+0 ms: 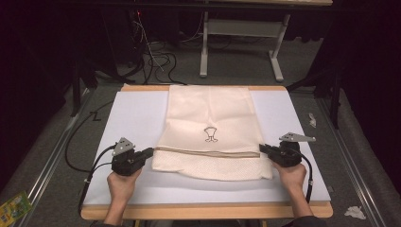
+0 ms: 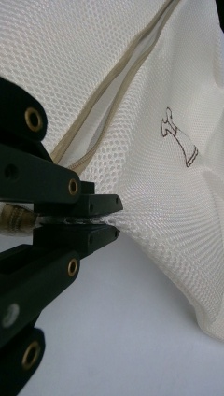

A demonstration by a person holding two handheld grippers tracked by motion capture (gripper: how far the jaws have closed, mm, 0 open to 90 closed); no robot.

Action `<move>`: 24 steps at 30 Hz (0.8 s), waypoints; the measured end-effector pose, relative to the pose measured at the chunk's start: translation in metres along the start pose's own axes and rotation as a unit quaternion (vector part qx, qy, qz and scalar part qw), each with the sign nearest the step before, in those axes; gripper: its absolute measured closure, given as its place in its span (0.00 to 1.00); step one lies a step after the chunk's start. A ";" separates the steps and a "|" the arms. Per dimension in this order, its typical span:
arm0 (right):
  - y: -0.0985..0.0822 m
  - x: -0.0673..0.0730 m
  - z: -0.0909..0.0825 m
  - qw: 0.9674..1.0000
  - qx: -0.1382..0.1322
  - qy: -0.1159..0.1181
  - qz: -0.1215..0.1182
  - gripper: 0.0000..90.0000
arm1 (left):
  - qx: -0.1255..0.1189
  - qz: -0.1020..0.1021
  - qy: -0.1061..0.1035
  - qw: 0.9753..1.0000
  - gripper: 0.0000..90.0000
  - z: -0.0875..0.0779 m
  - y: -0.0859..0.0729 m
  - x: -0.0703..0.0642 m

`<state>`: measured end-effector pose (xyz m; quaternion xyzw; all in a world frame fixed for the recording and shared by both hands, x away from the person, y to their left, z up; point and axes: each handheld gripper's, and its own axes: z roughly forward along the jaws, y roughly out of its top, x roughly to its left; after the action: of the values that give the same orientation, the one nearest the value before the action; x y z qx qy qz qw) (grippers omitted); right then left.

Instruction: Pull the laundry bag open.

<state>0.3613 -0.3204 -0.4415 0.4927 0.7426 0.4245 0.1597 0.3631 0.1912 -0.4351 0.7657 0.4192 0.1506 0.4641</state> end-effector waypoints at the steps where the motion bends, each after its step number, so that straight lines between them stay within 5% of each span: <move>1: -0.001 0.000 0.001 1.000 -0.002 0.000 0.001 0.97 | 0.003 0.001 0.001 1.000 0.97 0.001 -0.001 0.000; 24: -0.011 0.003 0.015 0.998 0.051 -0.017 -0.016 0.84 | 0.030 0.020 0.012 0.999 0.96 0.008 -0.013 -0.005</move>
<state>0.3633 -0.3120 -0.4583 0.4953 0.7682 0.3751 0.1540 0.3587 0.1855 -0.4492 0.7853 0.4137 0.1561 0.4334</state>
